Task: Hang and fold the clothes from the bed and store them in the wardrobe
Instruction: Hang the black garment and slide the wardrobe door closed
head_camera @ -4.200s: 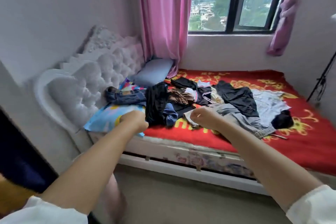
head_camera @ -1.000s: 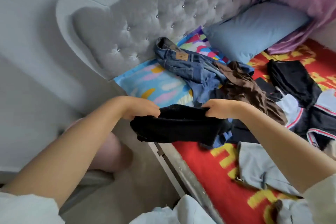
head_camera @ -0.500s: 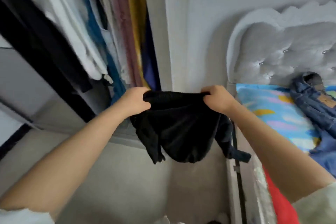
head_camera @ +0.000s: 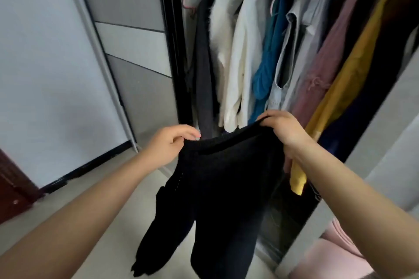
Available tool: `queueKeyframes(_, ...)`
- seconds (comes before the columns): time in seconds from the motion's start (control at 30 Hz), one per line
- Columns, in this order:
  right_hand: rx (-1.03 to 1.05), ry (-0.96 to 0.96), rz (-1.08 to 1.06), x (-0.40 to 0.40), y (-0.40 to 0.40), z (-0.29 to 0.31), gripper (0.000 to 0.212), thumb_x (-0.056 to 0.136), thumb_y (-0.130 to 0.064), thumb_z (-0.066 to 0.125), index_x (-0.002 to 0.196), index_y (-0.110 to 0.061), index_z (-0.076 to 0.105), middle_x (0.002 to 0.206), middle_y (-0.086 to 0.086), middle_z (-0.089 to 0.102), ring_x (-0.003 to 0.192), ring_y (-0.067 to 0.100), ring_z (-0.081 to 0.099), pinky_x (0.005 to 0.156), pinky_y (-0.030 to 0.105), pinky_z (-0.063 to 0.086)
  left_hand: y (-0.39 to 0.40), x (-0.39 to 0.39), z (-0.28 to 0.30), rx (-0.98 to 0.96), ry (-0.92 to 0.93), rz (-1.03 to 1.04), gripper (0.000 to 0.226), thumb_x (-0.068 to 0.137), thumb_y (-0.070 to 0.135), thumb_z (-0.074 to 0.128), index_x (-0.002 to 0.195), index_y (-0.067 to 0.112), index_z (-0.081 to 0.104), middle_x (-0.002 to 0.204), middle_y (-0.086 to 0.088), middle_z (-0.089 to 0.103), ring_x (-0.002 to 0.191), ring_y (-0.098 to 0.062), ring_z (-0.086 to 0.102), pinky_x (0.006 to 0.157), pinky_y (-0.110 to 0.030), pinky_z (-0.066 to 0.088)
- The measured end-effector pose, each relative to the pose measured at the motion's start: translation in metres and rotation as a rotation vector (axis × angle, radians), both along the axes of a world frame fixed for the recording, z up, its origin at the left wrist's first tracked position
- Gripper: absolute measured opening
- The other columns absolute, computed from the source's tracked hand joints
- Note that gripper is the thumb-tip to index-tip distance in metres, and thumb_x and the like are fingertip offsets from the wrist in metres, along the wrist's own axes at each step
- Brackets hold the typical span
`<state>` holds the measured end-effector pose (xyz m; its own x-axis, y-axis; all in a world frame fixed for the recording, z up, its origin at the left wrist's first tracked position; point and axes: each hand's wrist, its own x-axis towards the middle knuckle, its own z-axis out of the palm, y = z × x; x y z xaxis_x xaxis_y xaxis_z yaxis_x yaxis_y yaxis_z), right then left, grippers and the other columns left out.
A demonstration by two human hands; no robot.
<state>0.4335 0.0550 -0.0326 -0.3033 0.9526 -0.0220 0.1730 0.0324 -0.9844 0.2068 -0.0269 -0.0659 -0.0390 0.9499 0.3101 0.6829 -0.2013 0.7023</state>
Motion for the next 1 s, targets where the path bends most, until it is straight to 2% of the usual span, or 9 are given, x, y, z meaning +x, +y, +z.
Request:
queueKeyframes(0.13,-0.032,0.061,0.132,-0.067,0.047,0.027,0.032,0.083,0.008,0.04,0.061,-0.009,0.056,0.039,-0.002,0.052,0.046,0.014,0.05,0.049,0.018,0.04,0.028,-0.03,0.005,0.062,0.14,-0.104,0.045,0.066,0.001,0.033,0.07,0.021,0.073,0.076,0.018,0.053,0.065,0.013,0.054,0.066,-0.001,0.037)
queueKeyframes(0.23,-0.028,0.044,0.256,-0.108,0.089,0.048,0.033,0.084,0.007,0.039,0.061,-0.01,0.055,0.034,-0.007,0.05,0.038,0.006,0.048,0.045,0.016,0.039,0.06,-0.038,0.021,0.069,0.007,-0.089,0.032,0.074,0.028,0.044,0.082,0.017,0.072,0.067,0.019,0.057,0.062,0.01,0.052,0.064,-0.004,0.035)
queueKeyframes(0.33,-0.005,0.073,0.353,-0.133,0.125,0.069,0.032,0.082,0.009,0.038,0.061,-0.009,0.054,0.032,-0.008,0.047,0.03,0.002,0.044,0.04,0.013,0.035,0.091,-0.044,0.039,0.206,-0.058,-0.118,0.031,0.073,0.039,0.051,0.075,0.017,0.073,0.07,0.022,0.059,0.058,0.004,0.051,0.057,-0.004,0.034)
queueKeyframes(0.5,-0.03,0.179,0.361,-0.16,0.179,0.086,0.031,0.08,0.01,0.037,0.06,-0.007,0.053,0.036,-0.001,0.047,0.033,0.009,0.044,0.041,0.014,0.035,0.144,-0.055,0.02,0.102,0.257,-0.193,0.048,0.07,0.051,0.06,0.1,0.014,0.069,0.084,0.031,0.052,0.078,0.005,0.053,0.068,-0.01,0.043)
queueKeyframes(0.63,-0.087,0.2,0.301,-0.177,0.226,0.083,0.031,0.083,0.008,0.035,0.061,-0.007,0.051,0.032,-0.002,0.044,0.027,0.009,0.042,0.037,0.01,0.034,0.193,-0.062,0.002,0.311,0.68,-0.038,0.022,0.072,0.03,0.044,0.092,0.021,0.043,0.073,0.009,0.059,0.051,-0.011,0.056,0.045,-0.016,0.037)
queueKeyframes(0.7,-0.099,0.195,0.265,-0.189,0.25,0.081,0.032,0.085,0.006,0.034,0.062,-0.008,0.05,0.031,-0.003,0.044,0.026,0.008,0.042,0.035,0.009,0.034,0.226,-0.076,-0.008,0.404,0.873,-0.013,0.025,0.07,0.02,0.038,0.095,0.02,0.041,0.068,-0.001,0.059,0.041,-0.016,0.051,0.037,-0.02,0.034)
queueKeyframes(0.87,-0.08,0.208,0.133,-0.21,0.308,0.084,0.032,0.087,0.004,0.034,0.064,-0.008,0.052,0.057,0.007,0.053,0.051,0.017,0.05,0.05,0.024,0.044,0.304,-0.142,-0.006,0.396,0.91,0.063,0.019,0.067,0.017,0.039,0.081,0.008,0.048,0.065,-0.013,0.054,0.031,-0.025,0.046,0.031,-0.018,0.027)
queueKeyframes(0.93,-0.061,0.206,0.068,-0.219,0.33,0.087,0.031,0.088,0.003,0.036,0.064,-0.008,0.054,0.049,0.004,0.055,0.045,0.015,0.053,0.046,0.02,0.046,0.334,-0.166,0.013,0.179,1.012,0.054,0.015,0.078,0.011,0.046,0.075,0.0,0.055,0.08,-0.016,0.052,0.046,-0.03,0.052,0.04,-0.026,0.034)
queueKeyframes(1.0,-0.027,0.179,0.016,-0.233,0.35,0.092,0.031,0.088,0.003,0.038,0.064,-0.009,0.054,0.038,-0.002,0.053,0.035,0.01,0.052,0.039,0.015,0.045,0.367,-0.187,0.031,-0.075,1.099,-0.002,0.024,0.093,0.015,0.042,0.088,-0.001,0.059,0.106,-0.011,0.047,0.074,-0.026,0.052,0.062,-0.03,0.041)
